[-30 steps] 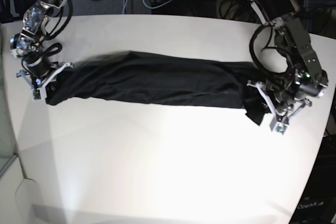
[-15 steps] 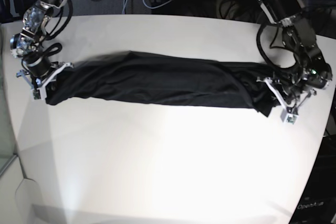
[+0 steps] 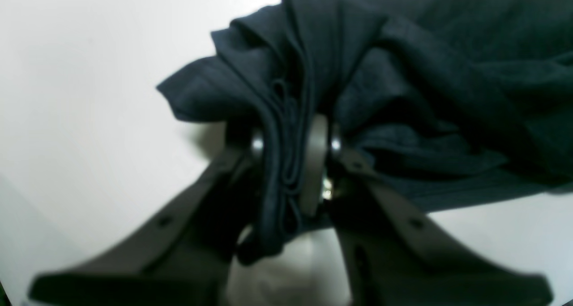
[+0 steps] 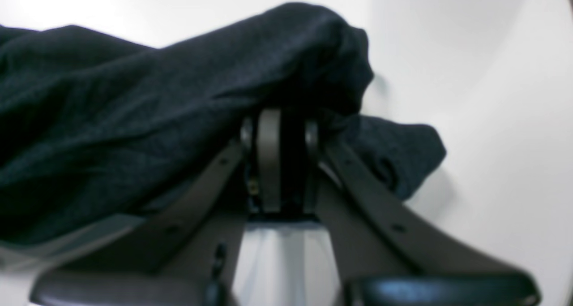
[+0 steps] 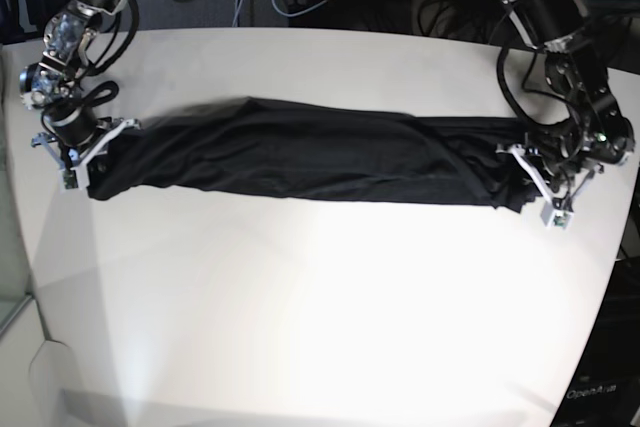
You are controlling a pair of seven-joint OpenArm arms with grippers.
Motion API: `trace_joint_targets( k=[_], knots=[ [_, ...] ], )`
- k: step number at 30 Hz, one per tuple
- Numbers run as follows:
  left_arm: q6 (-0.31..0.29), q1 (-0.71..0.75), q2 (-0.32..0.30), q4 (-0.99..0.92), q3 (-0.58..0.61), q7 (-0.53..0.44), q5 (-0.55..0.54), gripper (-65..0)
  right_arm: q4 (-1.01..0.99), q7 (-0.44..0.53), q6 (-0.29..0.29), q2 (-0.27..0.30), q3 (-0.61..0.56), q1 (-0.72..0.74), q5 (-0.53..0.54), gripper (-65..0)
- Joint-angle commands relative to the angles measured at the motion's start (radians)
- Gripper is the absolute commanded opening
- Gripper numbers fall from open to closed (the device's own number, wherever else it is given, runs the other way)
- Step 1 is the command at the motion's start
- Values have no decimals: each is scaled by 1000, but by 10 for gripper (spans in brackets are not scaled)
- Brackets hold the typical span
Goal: Fold the T-shirt properly
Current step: 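Regrasp the strip end with the left gripper and pull it taut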
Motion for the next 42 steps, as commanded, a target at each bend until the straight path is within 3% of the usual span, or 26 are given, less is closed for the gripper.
trace_joint_targets(
  k=[1, 9, 12, 17, 25, 31, 42],
  knots=[
    [1, -18, -23, 19, -2, -11, -11, -558, 6, -29, -1, 3, -2, 0, -18, -596],
    [1, -14, -30, 19, -49, -11, -11, -206, 6, -29, -1, 3, -2, -1, -18, -596],
    [1, -14, -29, 18, -80, -11, -11, -126, 6, -29, -1, 3, -2, -1, -18, -596],
    [1, -14, -29, 16, -75, -20, -11, -91, 6, -29, -1, 3, -2, -1, -18, -596],
    [1, -47, -56, -134, -78, -25, -14, -92, 6, -29, -1, 6, -3, -1, -18, -596],
    [1, -53, -58, -169, -80, -72, -9, -92, 6, -29, -1, 6, -3, -1, -18, -596],
    [1, -57, -55, -280, -74, -72, -11, -92, 6, -29, -1, 5, -3, -1, -18, -596]
  ],
)
